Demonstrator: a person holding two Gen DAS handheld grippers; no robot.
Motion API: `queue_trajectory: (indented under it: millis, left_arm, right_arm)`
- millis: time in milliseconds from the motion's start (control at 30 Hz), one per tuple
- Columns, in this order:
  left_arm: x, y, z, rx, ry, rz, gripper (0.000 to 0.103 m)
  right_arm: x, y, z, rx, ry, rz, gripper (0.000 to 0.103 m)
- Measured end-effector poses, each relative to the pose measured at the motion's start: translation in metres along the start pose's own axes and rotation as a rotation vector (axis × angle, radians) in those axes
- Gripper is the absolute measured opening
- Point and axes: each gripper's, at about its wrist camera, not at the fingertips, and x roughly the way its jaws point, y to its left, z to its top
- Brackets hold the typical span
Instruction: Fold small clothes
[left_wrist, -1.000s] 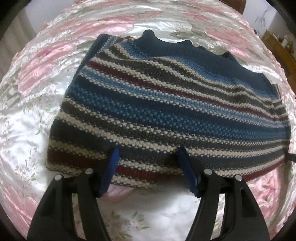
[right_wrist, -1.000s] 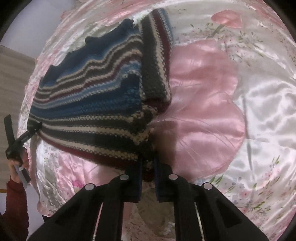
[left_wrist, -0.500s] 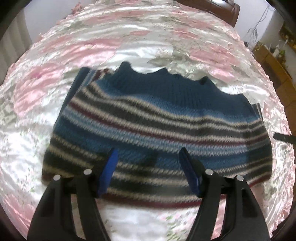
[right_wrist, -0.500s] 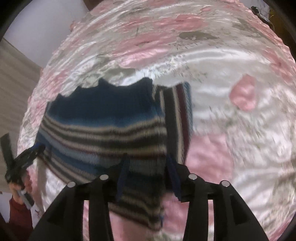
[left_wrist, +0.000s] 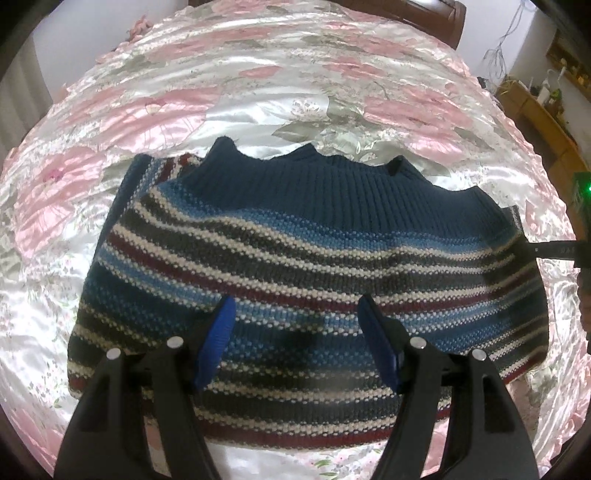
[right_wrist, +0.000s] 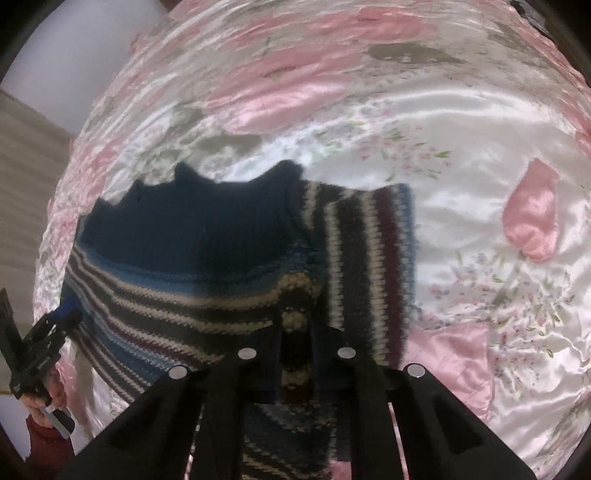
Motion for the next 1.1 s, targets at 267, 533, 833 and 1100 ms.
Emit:
queue_trajectory:
  millis: [267,533,833,1100]
  left_arm:
    - [-0.011,-0.008,0.002,0.029,-0.04,-0.002,0.069]
    - [-0.021,-0.012,0.0,0.046,-0.065,-0.008,0.071]
    - [-0.019,-0.016,-0.003,0.047,-0.058,-0.01,0.073]
    - [-0.004,-0.014,-0.011,0.038,-0.016,0.011,0.073]
  right_arm:
    - [0.025,-0.02,-0.004,0.078,0.025,-0.015,0.012]
    - [-0.008,-0.009,-0.028,0.037,-0.028,-0.027,0.033]
    - [-0.037,0.001,-0.092,-0.029,-0.03,-0.09,0.043]
    - [-0.021,-0.005,-0.12,-0.006,0.026,-0.052,0.015]
